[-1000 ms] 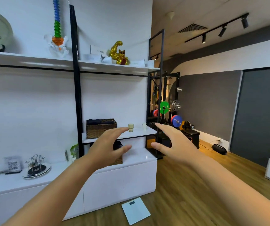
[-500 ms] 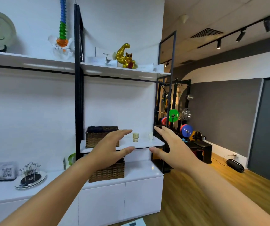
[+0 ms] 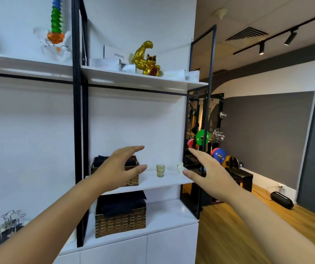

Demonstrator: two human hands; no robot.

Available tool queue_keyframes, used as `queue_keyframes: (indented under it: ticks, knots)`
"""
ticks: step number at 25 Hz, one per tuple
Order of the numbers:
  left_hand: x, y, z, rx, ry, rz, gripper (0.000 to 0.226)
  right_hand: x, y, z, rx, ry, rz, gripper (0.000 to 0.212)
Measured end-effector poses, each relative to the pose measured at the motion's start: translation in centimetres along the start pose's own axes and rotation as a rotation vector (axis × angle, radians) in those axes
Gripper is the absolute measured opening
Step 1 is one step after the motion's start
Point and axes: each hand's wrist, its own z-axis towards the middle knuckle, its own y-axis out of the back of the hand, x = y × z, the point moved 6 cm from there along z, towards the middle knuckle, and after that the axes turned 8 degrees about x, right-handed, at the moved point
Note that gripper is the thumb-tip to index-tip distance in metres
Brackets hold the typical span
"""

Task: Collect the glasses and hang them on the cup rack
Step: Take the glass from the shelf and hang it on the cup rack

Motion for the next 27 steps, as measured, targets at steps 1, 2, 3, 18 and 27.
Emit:
queue_keyframes:
  ticks: [1,2,3,18,27]
  knots:
    - [0.6,-0.3,0.9,-0.001,0.002,-0.005,0.069,-0.4,-0.3,1.2,0.004,0.003,0.008,0.083]
    - [1.5,-0.7,2.1,-0.001,0.005,-0.004,0.069,-1.0,-0.9,2.5,0.01,0.008,0.014,0.083]
    - [2.3,-1.1,3.2,-0.001,0.011,0.001,0.069,-1.6,-1.5,3.8,0.015,0.014,0.019,0.083]
    - [10.6,-9.4,23.4,-0.059,0.112,0.049,0.068,-18.8,-6.2,25.6,0.13,0.07,0.005,0.09]
    - [17.4,-16.5,32.8,-0.026,0.162,-0.024,0.07,-28.2,-11.3,34.0,0.167,0.053,0.073,0.088]
